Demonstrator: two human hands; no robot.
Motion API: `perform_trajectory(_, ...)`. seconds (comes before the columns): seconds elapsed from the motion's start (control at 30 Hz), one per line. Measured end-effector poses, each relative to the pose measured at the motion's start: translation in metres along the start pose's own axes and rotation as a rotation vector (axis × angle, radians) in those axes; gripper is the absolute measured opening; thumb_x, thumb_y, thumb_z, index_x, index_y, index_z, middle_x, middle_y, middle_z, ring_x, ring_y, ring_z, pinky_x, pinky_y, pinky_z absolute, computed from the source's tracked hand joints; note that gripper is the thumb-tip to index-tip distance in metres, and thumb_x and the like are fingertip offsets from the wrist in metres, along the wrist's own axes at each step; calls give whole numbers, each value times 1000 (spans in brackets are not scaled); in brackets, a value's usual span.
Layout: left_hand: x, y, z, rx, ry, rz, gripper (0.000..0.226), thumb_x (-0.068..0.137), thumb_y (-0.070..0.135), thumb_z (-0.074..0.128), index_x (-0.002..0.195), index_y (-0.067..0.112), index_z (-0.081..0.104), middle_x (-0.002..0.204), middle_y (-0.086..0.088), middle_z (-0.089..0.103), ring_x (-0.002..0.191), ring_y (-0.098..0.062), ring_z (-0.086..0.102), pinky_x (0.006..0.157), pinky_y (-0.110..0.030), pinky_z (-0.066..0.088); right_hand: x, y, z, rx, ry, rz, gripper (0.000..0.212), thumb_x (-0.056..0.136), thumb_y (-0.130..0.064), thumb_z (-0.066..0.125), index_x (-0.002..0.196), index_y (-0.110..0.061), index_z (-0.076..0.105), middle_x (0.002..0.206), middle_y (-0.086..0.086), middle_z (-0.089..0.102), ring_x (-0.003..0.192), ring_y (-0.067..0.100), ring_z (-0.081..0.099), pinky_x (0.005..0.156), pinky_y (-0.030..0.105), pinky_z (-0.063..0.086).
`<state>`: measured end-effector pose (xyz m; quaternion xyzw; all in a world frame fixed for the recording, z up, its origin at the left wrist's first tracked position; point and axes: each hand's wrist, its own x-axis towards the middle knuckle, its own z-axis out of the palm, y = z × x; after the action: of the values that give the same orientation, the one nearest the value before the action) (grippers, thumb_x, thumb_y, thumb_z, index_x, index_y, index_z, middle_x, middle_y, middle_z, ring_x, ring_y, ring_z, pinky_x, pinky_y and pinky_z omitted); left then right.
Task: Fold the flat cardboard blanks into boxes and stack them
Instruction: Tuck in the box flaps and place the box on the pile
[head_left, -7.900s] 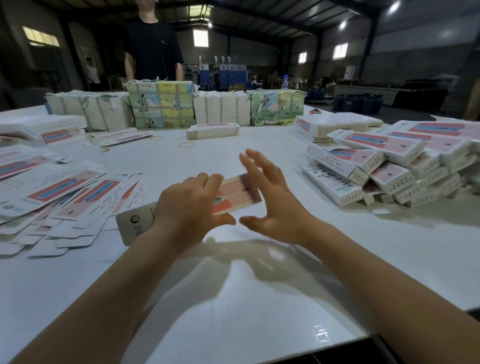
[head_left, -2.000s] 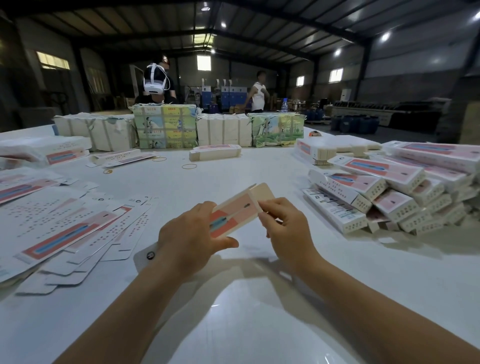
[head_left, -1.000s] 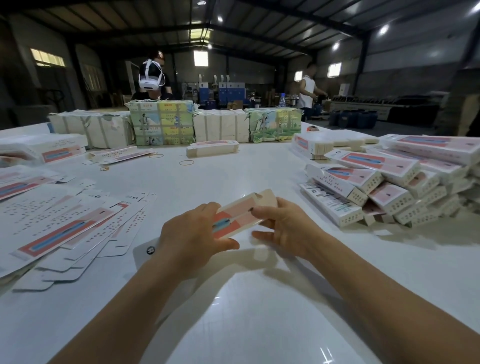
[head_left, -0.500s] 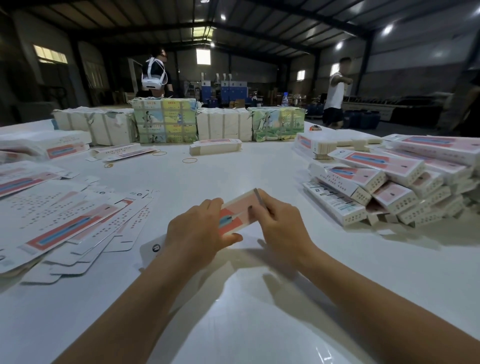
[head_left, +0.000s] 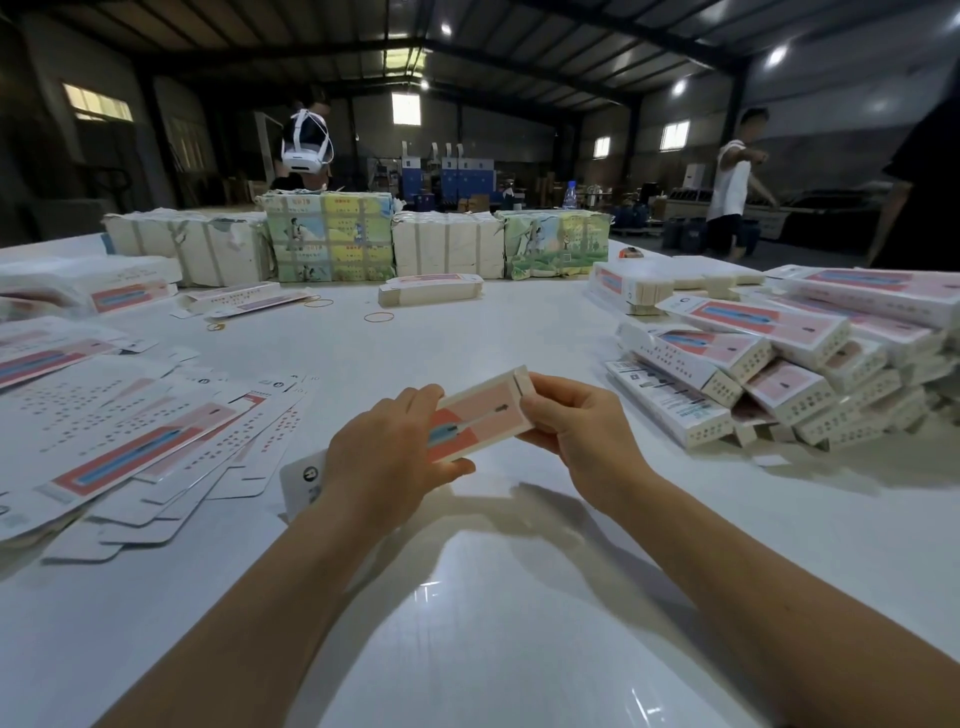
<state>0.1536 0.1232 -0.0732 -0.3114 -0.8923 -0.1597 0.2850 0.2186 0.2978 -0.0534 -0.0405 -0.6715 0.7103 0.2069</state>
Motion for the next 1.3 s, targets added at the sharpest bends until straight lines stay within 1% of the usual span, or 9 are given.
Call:
perform_trajectory(0.2,-1,5,-7,101,27,68,74,64,57,77,119,12,58,96,-5,68,72,-24,64,58,-33,52,-3,-3,2,3,-16,9,51,90,6,49,69,-31,77,83,-3,75,82,14,71,72,23,57)
perform_trajectory(0.3,1,8,-9,205,108,163,75,47,50,88,102,3,66,79,-8,68,58,-28,62,48,-33,49,-4,-2,0,-159,32,-30,59,88,4,49,61,-42,73,76,-10,74,79,18,67,81,30,56)
perform_trajectory(0.37,1,10,-7,226,108,173,76,46,50,88,101,3,66,78,-9,68,58,-28,62,48,-33,49,-4,-3,-3,-327,66,-96,57,88,-1,51,61,-47,71,75,-10,71,77,20,61,77,27,52)
perform_trajectory(0.47,-2,12,-4,182,29,102,76,58,54,82,113,6,62,89,-7,68,68,-26,64,53,-34,51,-6,-2,-2,-544,115,-223,32,93,-11,51,86,-30,76,82,3,57,77,15,54,65,11,41)
perform_trajectory(0.57,-3,8,-2,115,16,44,74,67,58,73,123,13,55,101,-3,66,80,-23,63,61,-34,52,-8,0,1,-744,113,-375,25,94,-10,48,92,-8,74,79,7,53,72,16,51,60,13,37)
perform_trajectory(0.77,-2,6,-1,97,9,35,73,69,61,70,124,15,53,103,-1,65,80,-20,62,59,-29,48,-11,0,4,-966,102,-506,22,95,-13,46,94,-8,67,80,0,46,65,13,45,56,15,32)
perform_trajectory(1.1,0,15,0,150,-23,-35,67,75,68,58,123,22,45,108,5,60,85,-16,59,60,-24,38,-13,0,8,-900,198,-564,17,86,-1,58,91,-7,73,74,-1,47,64,16,45,57,14,33)
perform_trajectory(1.2,0,13,-5,97,-35,-65,67,75,68,58,123,24,45,110,5,60,80,-13,57,58,-22,38,-10,0,6,-743,204,-514,21,89,-6,59,106,-8,71,83,1,58,72,15,54,64,11,41)
perform_trajectory(1.3,1,8,-12,101,-71,-80,60,74,69,57,113,26,45,105,7,60,72,-13,47,58,-26,37,-5,-1,0,-535,154,-339,35,89,-7,58,124,-8,61,98,2,67,85,12,59,82,23,50)
